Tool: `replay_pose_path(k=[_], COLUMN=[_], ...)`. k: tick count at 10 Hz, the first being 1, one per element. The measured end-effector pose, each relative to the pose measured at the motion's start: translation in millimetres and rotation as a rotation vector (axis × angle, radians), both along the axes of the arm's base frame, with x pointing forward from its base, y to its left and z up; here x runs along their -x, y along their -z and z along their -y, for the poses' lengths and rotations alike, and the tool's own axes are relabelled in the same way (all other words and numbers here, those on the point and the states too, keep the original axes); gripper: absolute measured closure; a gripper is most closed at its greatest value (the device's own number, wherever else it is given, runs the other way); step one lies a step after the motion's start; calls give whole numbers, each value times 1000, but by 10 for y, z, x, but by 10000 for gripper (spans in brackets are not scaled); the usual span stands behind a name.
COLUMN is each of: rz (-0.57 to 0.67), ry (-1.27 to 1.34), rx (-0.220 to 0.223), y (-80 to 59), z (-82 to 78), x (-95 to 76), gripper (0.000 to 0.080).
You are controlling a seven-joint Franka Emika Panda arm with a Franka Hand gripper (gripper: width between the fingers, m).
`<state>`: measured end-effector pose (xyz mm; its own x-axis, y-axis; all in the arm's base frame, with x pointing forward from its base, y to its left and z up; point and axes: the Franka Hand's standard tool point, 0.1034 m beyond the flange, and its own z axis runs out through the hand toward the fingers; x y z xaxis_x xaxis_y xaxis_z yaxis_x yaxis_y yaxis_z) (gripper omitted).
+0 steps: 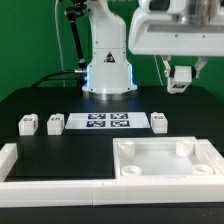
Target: Assemble square table
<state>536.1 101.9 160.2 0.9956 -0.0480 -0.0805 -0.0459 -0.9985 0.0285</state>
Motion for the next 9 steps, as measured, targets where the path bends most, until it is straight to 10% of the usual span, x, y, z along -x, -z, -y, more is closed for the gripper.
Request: replay_pose_path(k=[2, 7, 9], rz=[222, 558, 707], ry=[-32, -54, -43], rx=[0, -97, -138], y=[-161, -115, -90], z=[97, -154, -279], x=[-380, -425, -722], gripper=[508, 508, 508])
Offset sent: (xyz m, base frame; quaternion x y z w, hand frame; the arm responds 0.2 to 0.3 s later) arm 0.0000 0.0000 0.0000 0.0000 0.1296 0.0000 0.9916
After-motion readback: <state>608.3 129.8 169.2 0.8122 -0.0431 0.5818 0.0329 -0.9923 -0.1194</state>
